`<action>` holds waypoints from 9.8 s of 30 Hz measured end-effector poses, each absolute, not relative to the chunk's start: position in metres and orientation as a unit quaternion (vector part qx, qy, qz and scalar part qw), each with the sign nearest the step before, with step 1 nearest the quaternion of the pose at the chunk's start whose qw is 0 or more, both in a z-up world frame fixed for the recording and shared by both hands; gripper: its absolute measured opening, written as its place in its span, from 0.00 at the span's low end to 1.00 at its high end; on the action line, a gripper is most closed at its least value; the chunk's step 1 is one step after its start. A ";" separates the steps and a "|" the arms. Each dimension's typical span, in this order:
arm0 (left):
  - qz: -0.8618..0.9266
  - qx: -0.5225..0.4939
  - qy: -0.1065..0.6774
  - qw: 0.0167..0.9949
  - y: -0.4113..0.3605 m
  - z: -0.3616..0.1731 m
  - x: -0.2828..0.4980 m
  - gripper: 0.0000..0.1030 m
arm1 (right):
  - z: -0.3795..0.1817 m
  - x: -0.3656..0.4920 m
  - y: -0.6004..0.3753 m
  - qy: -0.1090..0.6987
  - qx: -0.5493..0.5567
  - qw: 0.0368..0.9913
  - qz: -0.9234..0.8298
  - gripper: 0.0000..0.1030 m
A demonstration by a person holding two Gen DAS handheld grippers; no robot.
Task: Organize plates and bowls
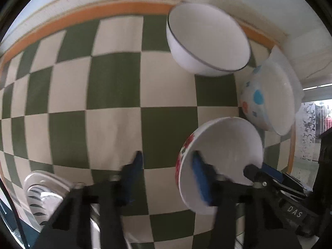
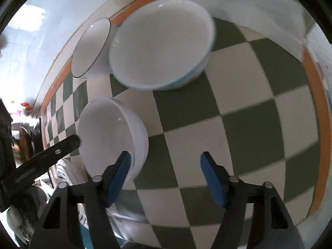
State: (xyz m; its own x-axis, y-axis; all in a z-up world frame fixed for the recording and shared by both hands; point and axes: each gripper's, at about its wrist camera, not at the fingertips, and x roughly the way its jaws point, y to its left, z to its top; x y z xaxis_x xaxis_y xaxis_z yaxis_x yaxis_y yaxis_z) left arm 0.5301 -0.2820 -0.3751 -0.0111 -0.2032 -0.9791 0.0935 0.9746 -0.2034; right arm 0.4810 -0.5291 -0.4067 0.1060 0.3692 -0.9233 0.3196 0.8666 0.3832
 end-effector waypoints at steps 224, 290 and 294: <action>-0.065 -0.081 0.721 0.685 -0.302 -0.369 0.652 0.09 | -0.403 0.686 -0.490 0.697 0.151 0.695 0.092 0.08; -0.156 0.015 0.721 0.675 -0.312 -0.327 0.421 0.09 | -0.356 0.400 -0.507 0.703 0.210 0.677 0.057 0.12; -0.156 0.011 0.720 0.676 -0.311 -0.325 0.421 0.09 | -0.355 0.399 -0.507 0.702 0.211 0.678 0.056 0.12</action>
State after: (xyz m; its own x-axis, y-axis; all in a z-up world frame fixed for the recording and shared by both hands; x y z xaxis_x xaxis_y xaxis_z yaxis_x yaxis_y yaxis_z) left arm 0.4210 -0.3105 -0.3245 -0.0864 -0.1957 -0.9768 0.2272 0.9508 -0.2106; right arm 0.3992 -0.5070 -0.3550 0.0081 0.3722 -0.9281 0.2199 0.9047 0.3648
